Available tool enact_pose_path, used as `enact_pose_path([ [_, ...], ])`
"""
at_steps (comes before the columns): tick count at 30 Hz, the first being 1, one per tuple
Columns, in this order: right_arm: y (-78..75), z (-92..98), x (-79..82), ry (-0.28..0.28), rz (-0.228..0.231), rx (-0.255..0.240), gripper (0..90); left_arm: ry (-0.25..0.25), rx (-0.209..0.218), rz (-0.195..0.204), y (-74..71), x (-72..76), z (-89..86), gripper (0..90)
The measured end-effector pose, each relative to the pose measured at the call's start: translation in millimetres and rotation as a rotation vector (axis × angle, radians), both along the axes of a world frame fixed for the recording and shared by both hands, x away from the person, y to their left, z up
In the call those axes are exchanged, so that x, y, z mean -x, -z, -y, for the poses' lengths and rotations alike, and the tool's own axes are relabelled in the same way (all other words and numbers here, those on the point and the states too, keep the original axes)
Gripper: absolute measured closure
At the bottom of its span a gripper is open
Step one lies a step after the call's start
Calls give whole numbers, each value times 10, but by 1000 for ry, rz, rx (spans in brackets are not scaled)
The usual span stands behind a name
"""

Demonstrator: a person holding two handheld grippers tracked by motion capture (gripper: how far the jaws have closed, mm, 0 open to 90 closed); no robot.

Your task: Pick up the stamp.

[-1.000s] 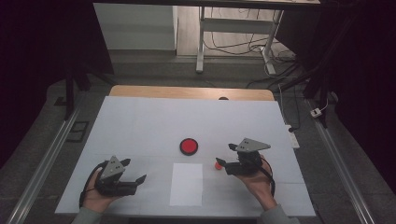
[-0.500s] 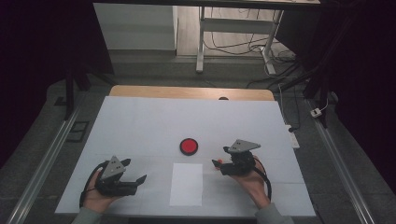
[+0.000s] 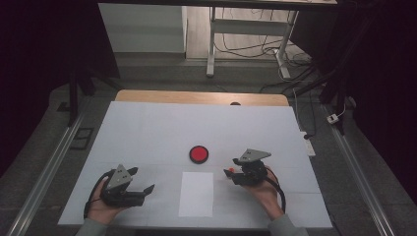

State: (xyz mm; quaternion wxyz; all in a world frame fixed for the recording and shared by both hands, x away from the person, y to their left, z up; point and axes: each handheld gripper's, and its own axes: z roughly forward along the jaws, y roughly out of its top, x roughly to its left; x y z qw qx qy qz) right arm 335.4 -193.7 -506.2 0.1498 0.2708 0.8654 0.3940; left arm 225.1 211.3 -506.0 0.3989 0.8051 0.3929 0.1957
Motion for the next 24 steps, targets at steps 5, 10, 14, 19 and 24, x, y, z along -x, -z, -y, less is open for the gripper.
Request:
enact_pose_path([
  [5, 23, -13, 4, -6, 1, 11, 506, 2, -2, 1, 0, 2, 0, 170],
  [10, 40, -13, 9, -4, 2, 25, 556, 2, -1, -1, 3, 0, 3, 170],
  [14, 56, -8, 4, -1, 2, 31, 591, 3, -1, -1, 3, 0, 3, 170],
  [19, 59, -6, 3, -3, -3, 35, 617, 3, -2, 0, 2, 1, 2, 170],
  [24, 65, -16, 7, -15, -7, 33, 670, 5, -5, -2, 3, 0, 4, 170],
])
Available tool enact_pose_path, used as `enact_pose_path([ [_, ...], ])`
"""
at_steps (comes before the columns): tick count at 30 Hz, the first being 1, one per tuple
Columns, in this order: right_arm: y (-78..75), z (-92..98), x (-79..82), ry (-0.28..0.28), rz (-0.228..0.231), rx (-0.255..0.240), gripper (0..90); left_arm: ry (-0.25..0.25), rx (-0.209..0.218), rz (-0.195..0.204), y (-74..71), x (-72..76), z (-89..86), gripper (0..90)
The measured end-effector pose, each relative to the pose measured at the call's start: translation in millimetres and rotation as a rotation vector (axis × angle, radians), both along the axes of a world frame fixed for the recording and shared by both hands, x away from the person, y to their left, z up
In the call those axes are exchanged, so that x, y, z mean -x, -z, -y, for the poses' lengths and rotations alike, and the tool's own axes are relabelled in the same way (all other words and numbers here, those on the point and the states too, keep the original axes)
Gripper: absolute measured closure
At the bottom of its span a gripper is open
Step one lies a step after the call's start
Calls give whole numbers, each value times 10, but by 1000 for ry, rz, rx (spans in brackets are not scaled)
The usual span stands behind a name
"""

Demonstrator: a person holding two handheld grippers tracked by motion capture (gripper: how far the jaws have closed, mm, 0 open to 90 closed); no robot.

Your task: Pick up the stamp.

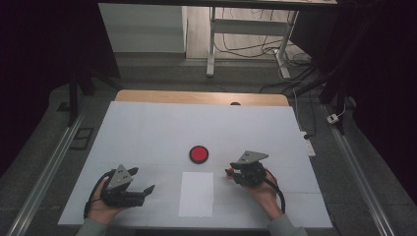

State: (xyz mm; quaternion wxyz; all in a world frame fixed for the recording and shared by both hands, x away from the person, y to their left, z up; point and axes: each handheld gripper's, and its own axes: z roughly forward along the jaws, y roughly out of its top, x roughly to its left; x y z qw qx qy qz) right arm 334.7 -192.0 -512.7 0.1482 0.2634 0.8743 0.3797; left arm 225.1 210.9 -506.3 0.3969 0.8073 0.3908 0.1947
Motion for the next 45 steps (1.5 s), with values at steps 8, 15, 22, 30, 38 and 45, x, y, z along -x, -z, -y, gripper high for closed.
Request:
enact_pose_path([
  [8, 3, -3, -1, -11, -12, -9, 717, -1, 0, 1, -1, 0, -4, 170],
  [15, -13, 2, 4, -3, -6, -19, 720, -1, 1, 1, -1, -1, -3, 169],
  [22, -56, 46, 7, 15, 8, -48, 721, -2, 0, 1, 0, -1, -4, 169],
  [30, -120, 104, 13, 26, 15, -95, 722, -2, -2, 0, 2, -2, -5, 169],
  [38, -196, 136, 50, 33, 34, -159, 722, -2, -3, -1, 5, -3, -5, 169],
  [45, -291, 144, 105, 24, 49, -203, 723, -5, -1, 1, 3, -2, -11, 169],
])
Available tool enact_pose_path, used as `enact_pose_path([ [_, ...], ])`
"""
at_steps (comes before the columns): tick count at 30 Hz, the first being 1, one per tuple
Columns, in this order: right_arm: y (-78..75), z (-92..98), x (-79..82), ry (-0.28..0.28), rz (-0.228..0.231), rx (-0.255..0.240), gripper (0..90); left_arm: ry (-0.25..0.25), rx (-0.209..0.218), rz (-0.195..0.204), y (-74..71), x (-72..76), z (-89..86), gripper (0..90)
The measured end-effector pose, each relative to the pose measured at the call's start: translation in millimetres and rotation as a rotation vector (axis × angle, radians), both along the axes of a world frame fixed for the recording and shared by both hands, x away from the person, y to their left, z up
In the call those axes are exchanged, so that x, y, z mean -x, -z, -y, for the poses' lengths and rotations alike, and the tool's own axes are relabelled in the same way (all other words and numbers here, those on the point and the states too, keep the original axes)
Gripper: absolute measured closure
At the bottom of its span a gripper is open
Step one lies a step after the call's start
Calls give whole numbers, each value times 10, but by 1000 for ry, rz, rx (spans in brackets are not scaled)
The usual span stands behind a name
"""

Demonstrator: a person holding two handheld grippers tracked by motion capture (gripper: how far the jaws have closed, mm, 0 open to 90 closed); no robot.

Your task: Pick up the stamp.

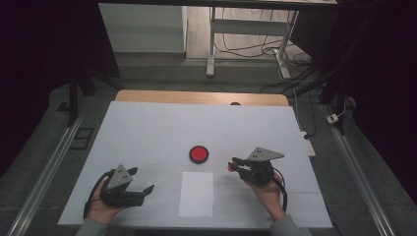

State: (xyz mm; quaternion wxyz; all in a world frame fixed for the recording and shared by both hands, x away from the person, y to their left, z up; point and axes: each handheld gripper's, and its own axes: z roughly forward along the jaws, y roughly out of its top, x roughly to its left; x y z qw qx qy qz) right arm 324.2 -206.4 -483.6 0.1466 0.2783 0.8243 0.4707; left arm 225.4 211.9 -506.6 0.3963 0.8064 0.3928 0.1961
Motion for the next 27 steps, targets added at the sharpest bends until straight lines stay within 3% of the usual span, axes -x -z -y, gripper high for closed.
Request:
enact_pose_path([
  [8, -75, 23, 58, -18, 6, -64, 723, 1, -2, -1, 4, -2, 2, 169],
  [27, -153, 8, 128, -65, 9, -128, 722, 2, -8, -4, 8, -5, 13, 169],
])
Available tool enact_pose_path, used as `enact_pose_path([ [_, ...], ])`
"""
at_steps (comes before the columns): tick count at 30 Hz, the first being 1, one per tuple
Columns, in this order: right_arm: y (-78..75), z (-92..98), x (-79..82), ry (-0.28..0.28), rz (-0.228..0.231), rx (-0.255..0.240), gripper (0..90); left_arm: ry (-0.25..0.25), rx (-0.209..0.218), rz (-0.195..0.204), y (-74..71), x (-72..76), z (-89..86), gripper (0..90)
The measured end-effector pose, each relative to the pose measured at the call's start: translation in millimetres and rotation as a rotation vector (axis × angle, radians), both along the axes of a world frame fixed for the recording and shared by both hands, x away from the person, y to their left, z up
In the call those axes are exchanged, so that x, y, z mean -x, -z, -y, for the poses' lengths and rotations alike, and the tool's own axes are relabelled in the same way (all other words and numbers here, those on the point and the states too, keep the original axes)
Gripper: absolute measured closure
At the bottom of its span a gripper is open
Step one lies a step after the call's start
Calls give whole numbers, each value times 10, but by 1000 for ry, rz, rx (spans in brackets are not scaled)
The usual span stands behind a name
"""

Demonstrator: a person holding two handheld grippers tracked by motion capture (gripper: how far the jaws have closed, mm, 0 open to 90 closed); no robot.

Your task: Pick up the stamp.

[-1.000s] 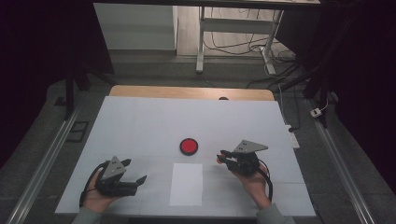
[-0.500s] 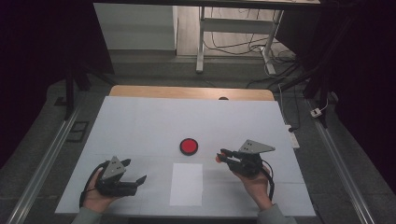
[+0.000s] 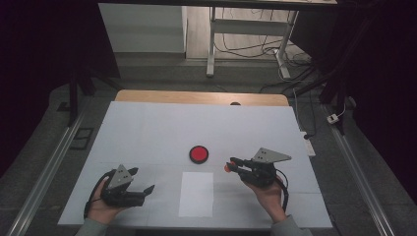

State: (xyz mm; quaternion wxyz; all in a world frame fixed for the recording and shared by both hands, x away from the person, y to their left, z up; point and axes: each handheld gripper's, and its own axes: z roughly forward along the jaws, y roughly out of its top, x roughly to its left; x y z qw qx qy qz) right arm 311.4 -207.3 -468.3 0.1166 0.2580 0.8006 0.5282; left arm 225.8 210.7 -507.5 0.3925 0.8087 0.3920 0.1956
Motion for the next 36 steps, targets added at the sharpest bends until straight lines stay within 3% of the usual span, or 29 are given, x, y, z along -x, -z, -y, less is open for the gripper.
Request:
enact_pose_path([
  [36, 102, -480, 163, -130, -11, 25, 722, 2, -8, -5, 20, -11, 10, 169],
])
